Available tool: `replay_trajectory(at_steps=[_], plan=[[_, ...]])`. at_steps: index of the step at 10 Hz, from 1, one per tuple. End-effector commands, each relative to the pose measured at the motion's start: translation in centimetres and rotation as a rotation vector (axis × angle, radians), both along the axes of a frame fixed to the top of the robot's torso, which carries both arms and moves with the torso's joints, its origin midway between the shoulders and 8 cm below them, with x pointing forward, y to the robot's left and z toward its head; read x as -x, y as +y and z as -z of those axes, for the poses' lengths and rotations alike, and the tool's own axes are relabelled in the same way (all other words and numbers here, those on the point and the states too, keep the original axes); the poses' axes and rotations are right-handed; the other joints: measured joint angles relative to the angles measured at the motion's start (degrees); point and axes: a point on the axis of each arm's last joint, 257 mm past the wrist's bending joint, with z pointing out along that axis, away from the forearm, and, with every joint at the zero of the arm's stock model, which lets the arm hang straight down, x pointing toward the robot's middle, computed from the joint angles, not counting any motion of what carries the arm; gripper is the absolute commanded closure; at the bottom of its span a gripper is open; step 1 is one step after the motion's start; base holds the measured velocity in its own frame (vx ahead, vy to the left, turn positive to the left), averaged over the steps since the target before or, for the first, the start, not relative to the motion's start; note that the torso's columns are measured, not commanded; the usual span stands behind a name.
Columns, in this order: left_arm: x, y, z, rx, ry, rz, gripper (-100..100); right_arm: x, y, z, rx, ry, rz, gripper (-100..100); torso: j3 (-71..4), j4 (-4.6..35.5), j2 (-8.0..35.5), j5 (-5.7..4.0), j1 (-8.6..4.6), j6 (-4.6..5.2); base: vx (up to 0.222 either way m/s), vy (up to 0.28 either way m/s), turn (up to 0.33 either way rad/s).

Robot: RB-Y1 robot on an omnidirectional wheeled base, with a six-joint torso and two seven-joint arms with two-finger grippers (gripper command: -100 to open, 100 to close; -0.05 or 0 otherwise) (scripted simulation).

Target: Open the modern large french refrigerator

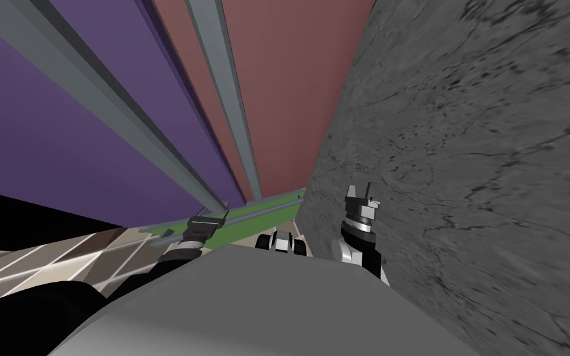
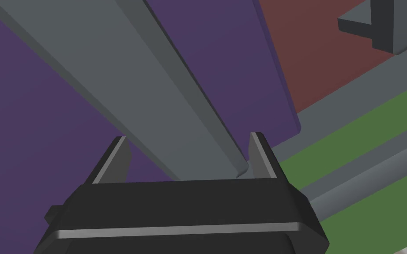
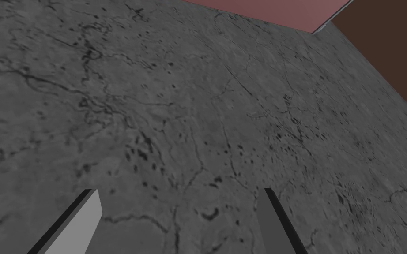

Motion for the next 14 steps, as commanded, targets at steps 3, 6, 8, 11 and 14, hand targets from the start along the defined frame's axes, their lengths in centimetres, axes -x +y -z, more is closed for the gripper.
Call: replay_trajectory(at_steps=[3,6,8,11,14], plan=[[-1.4,-2.9,-0.2,0.001,0.006,0.105,100,0.0,0.0,0.0,0.000,0.000,0.000,0,-0.10,0.06,-0.14,-0.15,-0.14,-0.28,-0.222,0.094,-0.098],[-2.2,-5.0,-0.4,-0.002,0.007,0.181,100,0.0,0.0,0.0,0.000,0.000,0.000,0,-0.25,0.08,-0.34,-0.17,0.05,-0.31,-0.291,0.139,-0.135],[-2.7,-6.4,-0.5,-0.006,0.009,0.232,100,0.0,0.0,0.0,0.000,0.000,0.000,0,-0.28,0.07,-0.38,-0.22,-0.14,-0.28,-0.287,0.113,-0.116],[-2.7,-7.5,0.1,0.004,0.023,0.270,100,0.0,0.0,0.0,0.000,0.000,0.000,0,-0.56,-0.05,-0.77,-0.23,-0.22,0.08,-0.180,0.128,-0.123],[-3.3,-9.5,-0.1,0.003,0.022,0.340,100,0.0,0.0,0.0,0.000,0.000,0.000,0,-0.36,0.02,-0.52,-0.16,0.02,-0.24,-0.183,0.141,-0.144]])
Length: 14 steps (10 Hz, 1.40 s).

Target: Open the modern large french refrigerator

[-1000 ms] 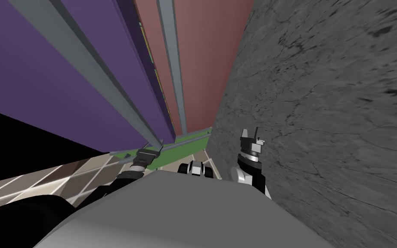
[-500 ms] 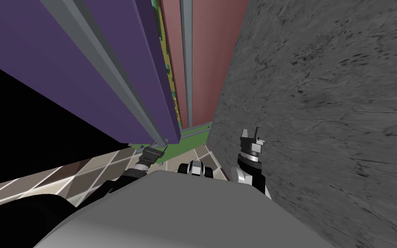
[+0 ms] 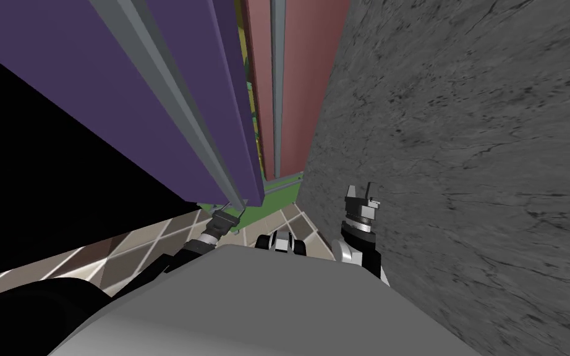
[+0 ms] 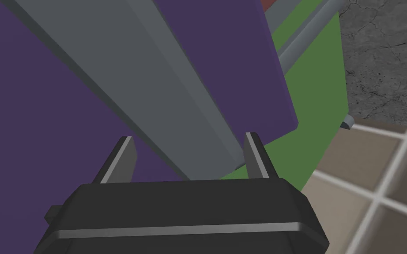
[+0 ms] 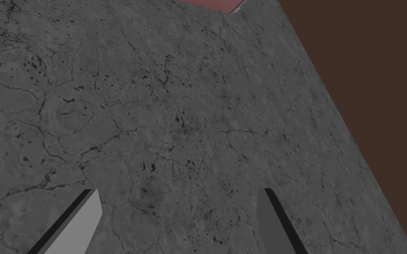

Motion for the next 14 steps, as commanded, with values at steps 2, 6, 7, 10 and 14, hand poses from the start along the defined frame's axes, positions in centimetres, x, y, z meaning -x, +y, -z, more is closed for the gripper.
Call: replay_trajectory(at_steps=[2,6,7,10,14], plan=[[-0.7,-2.2,-0.2,-0.007,-0.008,0.080,100,0.0,0.0,0.0,0.000,0.000,0.000,0,0.09,-0.01,0.12,0.01,-0.16,0.06,-0.211,0.166,-0.151],[-0.9,-3.9,0.0,-0.004,0.000,0.140,100,0.0,0.0,0.0,0.000,0.000,0.000,0,0.06,0.03,0.08,0.03,0.12,-0.04,-0.206,0.171,-0.135],[-0.9,-4.8,0.1,-0.001,0.005,0.166,100,0.0,0.0,0.0,0.000,0.000,0.000,0,-0.21,-0.07,-0.43,-0.05,-0.23,-0.03,-0.117,0.092,-0.080],[-1.1,-6.6,0.0,-0.001,0.000,0.226,100,0.0,0.0,0.0,0.000,0.000,0.000,0,-0.01,-0.05,-0.05,0.08,0.15,0.05,-0.171,0.217,-0.195],[-1.3,-9.0,-0.2,-0.005,-0.006,0.305,100,0.0,0.0,0.0,0.000,0.000,0.000,0,0.09,-0.03,0.07,0.02,-0.27,0.08,-0.210,0.211,-0.181]])
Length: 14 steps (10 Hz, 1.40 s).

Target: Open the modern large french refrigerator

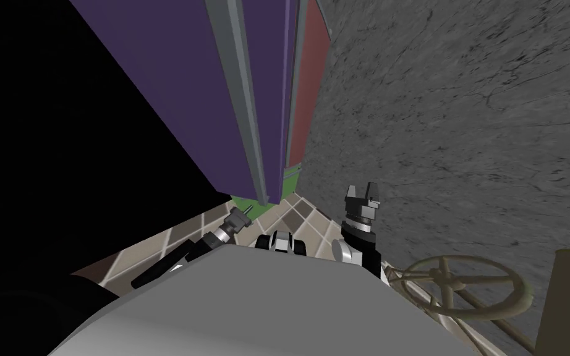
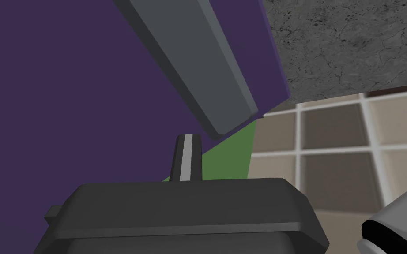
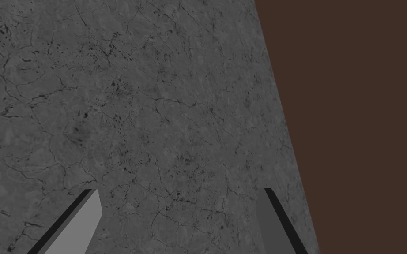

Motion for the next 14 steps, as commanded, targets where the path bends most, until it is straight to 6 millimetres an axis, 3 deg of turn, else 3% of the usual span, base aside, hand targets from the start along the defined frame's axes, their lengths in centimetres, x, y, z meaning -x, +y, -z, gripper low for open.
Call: replay_trajectory(at_steps=[1,3,4,5,12,14], plan=[[0.0,-1.6,-0.1,-0.002,-0.004,0.052,100,0.0,0.0,0.0,0.000,0.000,0.000,0,-0.09,-0.04,-0.14,0.01,0.03,0.01,-0.191,0.188,-0.173],[0.0,-1.8,-0.2,-0.003,-0.004,0.059,100,0.0,0.0,0.0,0.000,0.000,0.000,0,-0.11,-0.06,-0.15,0.05,0.16,0.01,-0.162,0.135,-0.098],[-0.1,-1.1,-0.1,-0.001,-0.006,0.035,-100,0.0,0.0,0.0,0.000,0.000,0.000,0,-0.24,-0.11,-0.42,-0.02,-0.14,-0.02,0.039,-0.078,0.124],[-0.2,-0.9,-0.1,-0.001,-0.006,0.028,-100,0.0,0.0,0.0,0.000,0.000,0.000,0,-0.43,-0.20,-0.70,-0.15,-0.55,-0.02,0.092,-0.131,0.113],[-0.6,2.1,0.5,0.007,-0.013,-0.082,-100,0.0,0.0,0.0,0.000,0.000,0.000,0,-0.01,-0.01,-0.01,0.05,0.13,0.02,0.103,-0.140,0.107],[-0.4,2.1,0.1,0.002,-0.013,-0.073,-100,0.0,0.0,0.0,0.000,0.000,0.000,0,0.00,-0.01,0.03,0.10,0.37,0.06,0.071,-0.047,0.023]])
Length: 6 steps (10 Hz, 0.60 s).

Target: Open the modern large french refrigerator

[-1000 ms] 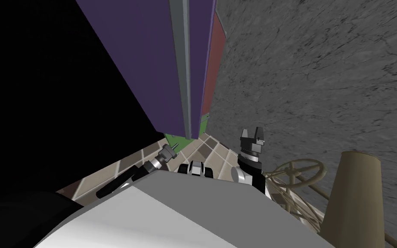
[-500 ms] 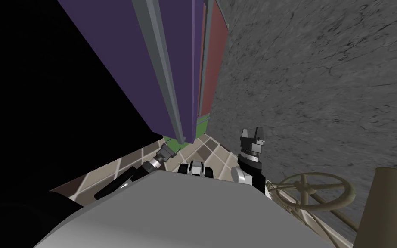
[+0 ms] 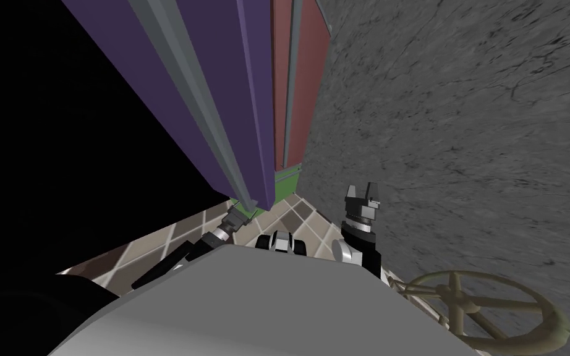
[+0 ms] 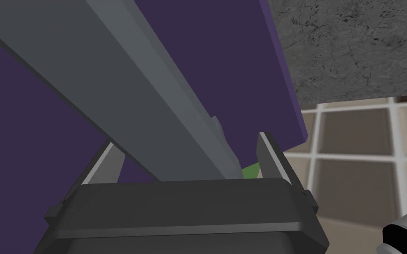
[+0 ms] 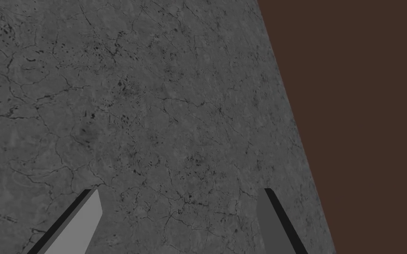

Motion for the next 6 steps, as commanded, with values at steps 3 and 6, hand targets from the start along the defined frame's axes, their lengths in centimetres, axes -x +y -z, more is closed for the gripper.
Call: replay_trajectory(at_steps=[3,6], plan=[[0.1,-0.6,-0.4,-0.001,-0.003,0.024,100,0.0,0.0,0.0,0.000,0.000,0.000,0,0.03,-0.03,0.00,-0.06,-0.21,0.00,0.003,0.023,-0.032],[0.1,-1.6,-0.6,-0.003,-0.004,0.057,100,0.0,0.0,0.0,0.000,0.000,0.000,0,0.13,0.12,0.25,-0.09,0.00,-0.15,-0.114,0.132,-0.110]])
